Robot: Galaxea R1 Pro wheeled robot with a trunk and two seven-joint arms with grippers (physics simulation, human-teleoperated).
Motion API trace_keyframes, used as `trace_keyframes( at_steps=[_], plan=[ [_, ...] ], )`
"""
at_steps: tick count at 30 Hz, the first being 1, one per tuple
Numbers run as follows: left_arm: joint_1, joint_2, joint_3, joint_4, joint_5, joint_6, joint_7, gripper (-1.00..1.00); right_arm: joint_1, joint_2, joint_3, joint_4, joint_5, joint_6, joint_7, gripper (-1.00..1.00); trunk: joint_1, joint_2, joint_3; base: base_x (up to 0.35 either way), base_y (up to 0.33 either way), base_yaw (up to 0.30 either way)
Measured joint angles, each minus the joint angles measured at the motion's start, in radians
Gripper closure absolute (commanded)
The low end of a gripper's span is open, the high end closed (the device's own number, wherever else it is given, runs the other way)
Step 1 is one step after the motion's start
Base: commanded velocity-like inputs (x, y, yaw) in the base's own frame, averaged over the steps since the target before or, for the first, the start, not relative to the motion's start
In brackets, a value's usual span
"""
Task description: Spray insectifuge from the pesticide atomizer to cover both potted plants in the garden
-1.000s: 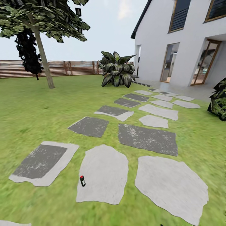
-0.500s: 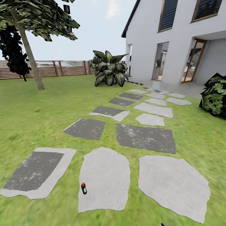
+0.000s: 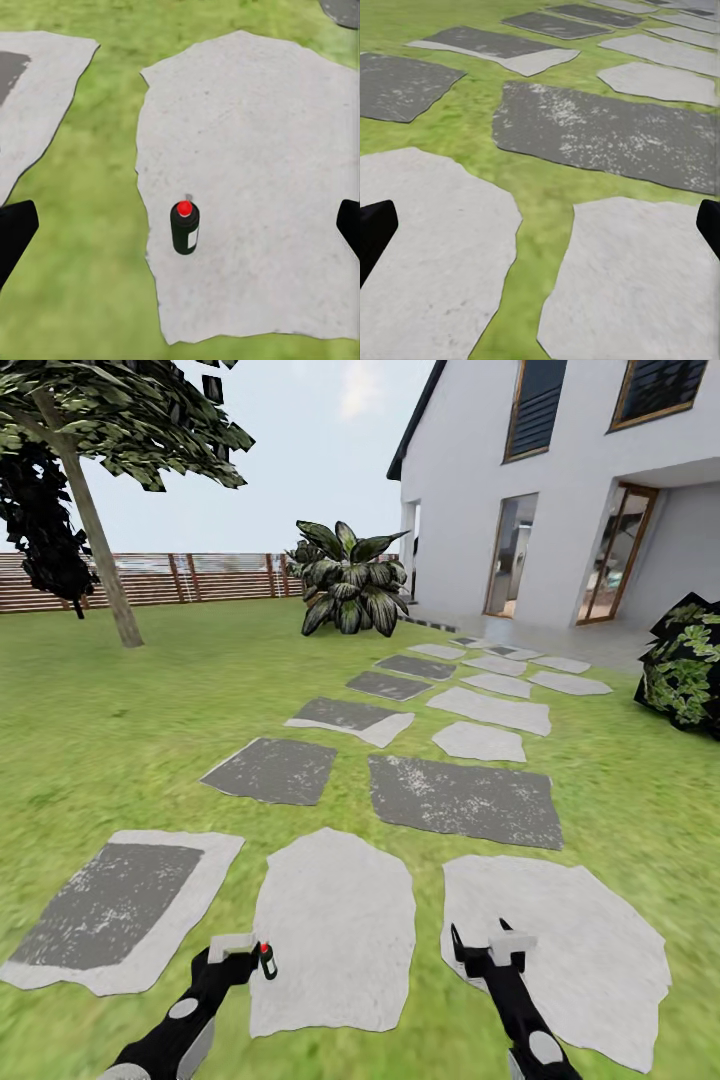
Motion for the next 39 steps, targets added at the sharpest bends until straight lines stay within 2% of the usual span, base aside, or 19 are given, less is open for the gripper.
trace_keyframes(
  at_steps=[11,25,39],
  plan=[
    [0.003,0.004,-0.002,-0.009,-0.008,-0.003,-0.003,-1.00,-0.009,-0.001,0.003,-0.002,0.001,0.017,0.003,-1.00,0.004,-0.007,-0.003,0.000,0.000,-0.001],
    [0.004,0.003,-0.006,-0.001,-0.009,0.005,-0.003,-1.00,-0.008,-0.003,0.000,0.002,0.000,0.017,0.000,-1.00,0.057,-0.105,-0.065,0.000,0.000,-0.093],
    [0.002,0.007,-0.002,0.004,-0.006,0.001,-0.003,-1.00,-0.008,-0.003,-0.004,0.002,-0.001,0.017,0.001,-1.00,0.111,-0.203,-0.127,0.000,0.000,-0.208]
  ],
)
